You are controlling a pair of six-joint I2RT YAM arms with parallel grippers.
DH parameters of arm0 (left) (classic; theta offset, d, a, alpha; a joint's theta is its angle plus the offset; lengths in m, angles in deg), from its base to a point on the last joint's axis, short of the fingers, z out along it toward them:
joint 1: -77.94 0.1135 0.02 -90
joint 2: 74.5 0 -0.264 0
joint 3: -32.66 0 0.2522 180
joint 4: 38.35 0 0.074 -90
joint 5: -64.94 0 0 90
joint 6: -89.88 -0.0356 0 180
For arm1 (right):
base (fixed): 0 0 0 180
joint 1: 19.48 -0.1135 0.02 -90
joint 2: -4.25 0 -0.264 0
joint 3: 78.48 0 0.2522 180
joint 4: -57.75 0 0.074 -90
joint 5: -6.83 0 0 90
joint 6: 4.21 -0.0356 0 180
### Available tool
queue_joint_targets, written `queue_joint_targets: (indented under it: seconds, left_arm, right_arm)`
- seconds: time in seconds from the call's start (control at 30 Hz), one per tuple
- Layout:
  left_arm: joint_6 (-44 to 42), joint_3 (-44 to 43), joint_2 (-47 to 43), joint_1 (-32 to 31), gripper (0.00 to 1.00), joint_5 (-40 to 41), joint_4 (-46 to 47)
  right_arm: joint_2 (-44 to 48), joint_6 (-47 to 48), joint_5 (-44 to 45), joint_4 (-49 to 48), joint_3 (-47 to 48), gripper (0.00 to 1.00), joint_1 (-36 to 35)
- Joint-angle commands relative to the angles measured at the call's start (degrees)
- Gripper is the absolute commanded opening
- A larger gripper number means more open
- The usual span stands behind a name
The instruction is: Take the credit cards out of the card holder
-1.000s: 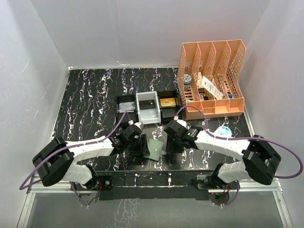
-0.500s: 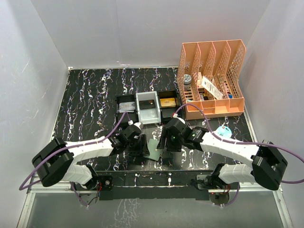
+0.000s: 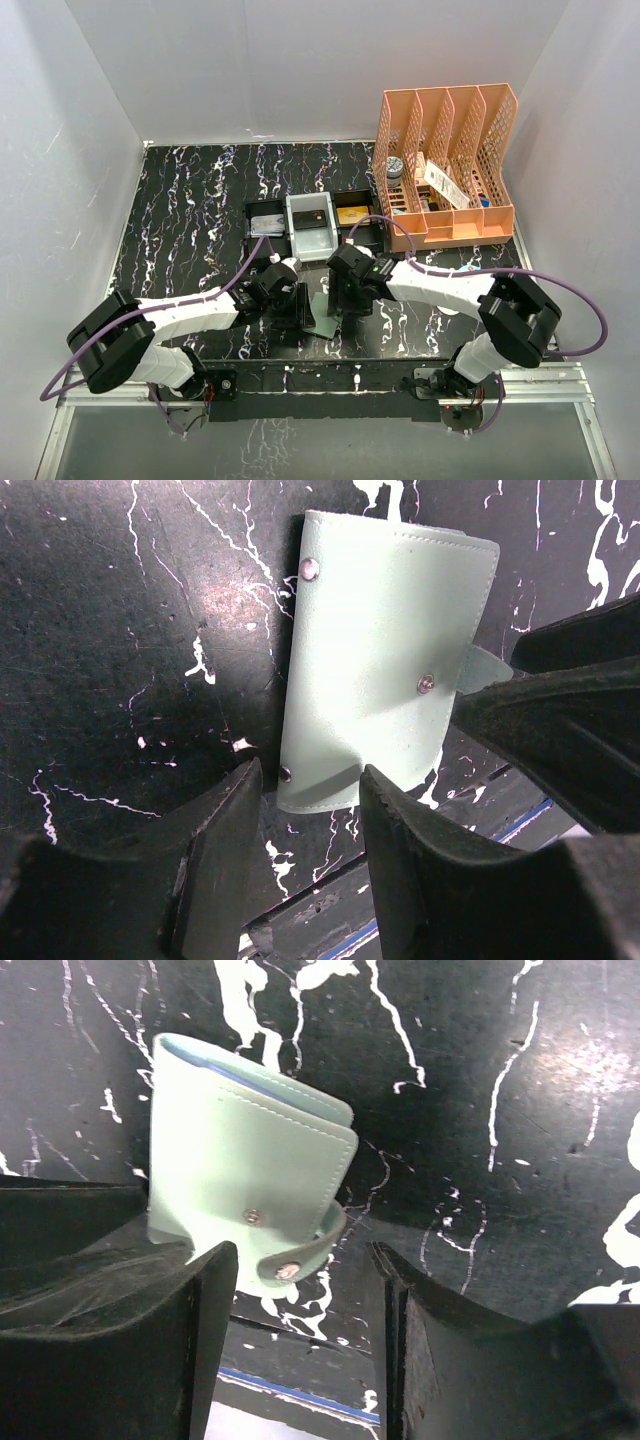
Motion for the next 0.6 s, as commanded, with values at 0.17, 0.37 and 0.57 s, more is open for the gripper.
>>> queue_joint_targets:
  seconds: [0.17, 0.37, 0.57]
  left_arm:
    - [-1.3, 0.4, -1.4, -0.1, 0.43, 1.6, -3.5]
    - [-1.4, -0.2, -1.4, -0.1, 0.43, 1.4, -4.2]
    - [-1.4, -0.4, -1.3, -0.2, 0.44, 0.8, -3.4]
  right_arm:
    - [6.4, 0.1, 3.6, 3.6, -5.1, 0.47, 0.1]
    - [9.6, -1.5, 4.1, 1.8, -7.3, 0.43, 0.2]
    - [8.7, -1.5, 2.2, -3.9, -7.8, 0.38, 1.4]
